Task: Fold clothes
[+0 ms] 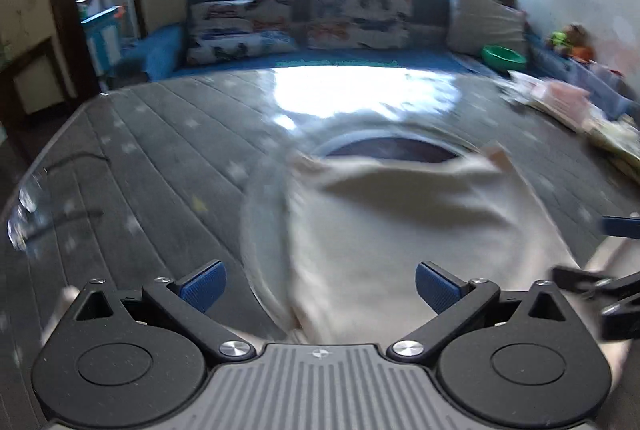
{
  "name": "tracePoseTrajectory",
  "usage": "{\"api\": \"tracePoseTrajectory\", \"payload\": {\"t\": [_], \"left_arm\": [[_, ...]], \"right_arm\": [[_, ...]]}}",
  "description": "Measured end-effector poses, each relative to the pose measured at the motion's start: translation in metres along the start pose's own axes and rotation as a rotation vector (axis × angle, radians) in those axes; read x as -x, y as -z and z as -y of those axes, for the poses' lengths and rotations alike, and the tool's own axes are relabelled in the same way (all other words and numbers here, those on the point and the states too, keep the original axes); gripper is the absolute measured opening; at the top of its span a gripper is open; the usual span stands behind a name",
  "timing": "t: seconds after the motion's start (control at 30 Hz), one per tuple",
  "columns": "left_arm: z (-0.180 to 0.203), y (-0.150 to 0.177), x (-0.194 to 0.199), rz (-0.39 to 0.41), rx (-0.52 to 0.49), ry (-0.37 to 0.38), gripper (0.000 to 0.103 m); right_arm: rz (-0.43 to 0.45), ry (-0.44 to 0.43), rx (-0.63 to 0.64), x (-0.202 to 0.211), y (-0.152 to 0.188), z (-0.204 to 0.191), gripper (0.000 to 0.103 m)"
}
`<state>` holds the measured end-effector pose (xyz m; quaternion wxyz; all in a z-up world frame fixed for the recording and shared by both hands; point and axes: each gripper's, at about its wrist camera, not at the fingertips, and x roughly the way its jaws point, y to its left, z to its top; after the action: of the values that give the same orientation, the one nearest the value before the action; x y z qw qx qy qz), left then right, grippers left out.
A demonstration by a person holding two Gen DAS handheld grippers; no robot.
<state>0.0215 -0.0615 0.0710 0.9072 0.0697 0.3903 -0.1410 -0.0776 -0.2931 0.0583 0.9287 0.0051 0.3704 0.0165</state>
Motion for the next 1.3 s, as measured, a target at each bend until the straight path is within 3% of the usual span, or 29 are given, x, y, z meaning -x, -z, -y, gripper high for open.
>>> {"api": "tracePoseTrajectory", "payload": {"t": [0.23, 0.3, 0.57, 0.73, 0.8, 0.9, 0.97, 1.07, 1.17, 1.3], "left_arm": [[-0.004, -0.046, -0.07, -0.029, -0.009, -0.069, 0.097], [-0.007, -0.053, -0.086, -0.036, -0.006, -0.069, 0.095], [-0.001, -0.064, -0.118, -0.03, -0.04, -0.015, 0.092], [0.021, -0.057, -0.124, -0.012, -0.146, -0.019, 0.092], [0.027, -0.055, -0.127, -0.014, -0.18, -0.006, 0.092], [0.033, -0.053, -0.133, -0.012, -0.217, -0.029, 0.094], [0.031, -0.056, -0.138, -0.005, -0.214, -0.098, 0.094], [0.017, -0.063, -0.144, -0.027, -0.146, -0.12, 0.095], [0.013, -0.063, -0.134, -0.025, -0.131, -0.096, 0.094], [0.019, -0.061, -0.12, 0.007, -0.168, -0.062, 0.094]], "right_arm": [[0.037, 0.122, -0.05, -0.061, -0.055, 0.035, 0.102], [0.023, 0.122, -0.064, -0.08, -0.061, 0.043, 0.097], [-0.043, 0.084, -0.041, -0.13, -0.071, 0.054, 0.094], [-0.078, 0.197, 0.026, -0.146, -0.065, 0.056, 0.098], [-0.082, 0.296, 0.005, -0.144, -0.063, 0.063, 0.099], [-0.067, 0.32, 0.015, -0.138, -0.061, 0.063, 0.097], [-0.032, 0.314, 0.049, -0.131, -0.062, 0.054, 0.098], [0.003, 0.24, 0.093, -0.122, -0.066, 0.038, 0.098], [-0.003, 0.123, 0.117, -0.122, -0.069, 0.019, 0.098], [-0.038, 0.097, 0.239, -0.138, -0.067, -0.013, 0.098]]}}
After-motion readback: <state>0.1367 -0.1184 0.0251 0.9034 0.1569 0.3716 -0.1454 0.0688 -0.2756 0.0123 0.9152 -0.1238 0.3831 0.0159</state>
